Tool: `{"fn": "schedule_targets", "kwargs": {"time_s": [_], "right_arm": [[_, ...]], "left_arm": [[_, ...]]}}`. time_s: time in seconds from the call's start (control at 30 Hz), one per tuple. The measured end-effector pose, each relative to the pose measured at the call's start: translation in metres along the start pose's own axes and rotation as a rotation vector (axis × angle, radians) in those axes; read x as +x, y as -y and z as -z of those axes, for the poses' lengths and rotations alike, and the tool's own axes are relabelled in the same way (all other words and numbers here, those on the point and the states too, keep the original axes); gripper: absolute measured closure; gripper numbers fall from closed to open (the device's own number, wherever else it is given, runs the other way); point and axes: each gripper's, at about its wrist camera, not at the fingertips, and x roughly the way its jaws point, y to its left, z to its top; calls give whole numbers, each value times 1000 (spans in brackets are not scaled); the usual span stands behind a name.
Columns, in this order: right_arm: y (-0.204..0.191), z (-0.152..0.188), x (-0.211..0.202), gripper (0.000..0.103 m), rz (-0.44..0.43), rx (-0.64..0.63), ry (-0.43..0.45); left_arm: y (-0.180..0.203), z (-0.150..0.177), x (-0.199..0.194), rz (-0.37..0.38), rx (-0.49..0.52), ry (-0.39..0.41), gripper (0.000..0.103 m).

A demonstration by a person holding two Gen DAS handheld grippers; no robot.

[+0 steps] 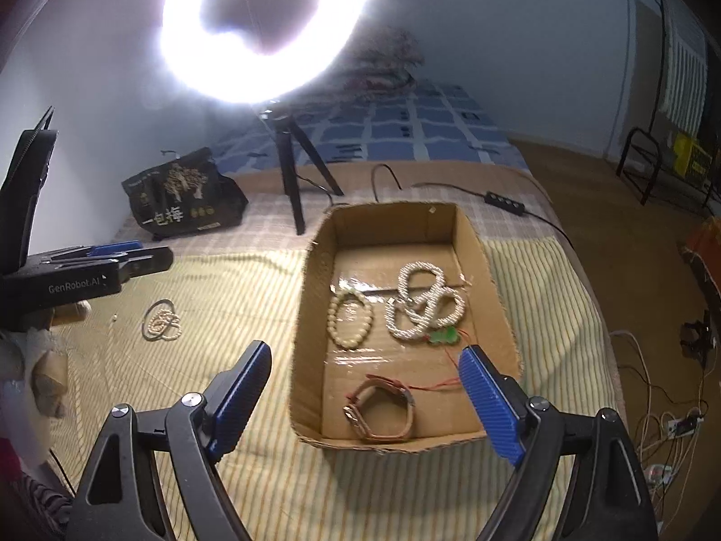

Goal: Organize jewelry
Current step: 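Move left tool toward pearl stud earring while right tool approaches blue bangle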

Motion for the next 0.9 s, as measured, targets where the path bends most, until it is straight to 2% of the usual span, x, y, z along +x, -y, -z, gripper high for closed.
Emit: {"fn": "schedule_targets", "kwargs": {"time_s": [0.27, 0.4, 0.6, 0.77, 0.9], "right_arm": [[-47, 3, 4, 16, -35, -96, 13], [-75, 3, 15, 22, -79, -145, -19], [-107, 0, 37, 27, -129, -175, -70], [-125, -3, 60, 33, -170, -173, -128], [-133, -6, 77, 40, -211, -135, -175]], "left_arm": [[-78, 22, -13, -75, -79, -7, 42], [-122, 32, -18, -110, -149, -27, 42], [-171, 45, -25, -97, -214, -23, 42], [-204, 56, -19, -92, -272, -52, 42], [-231, 66, -13, -80, -323, -74, 53]]}}
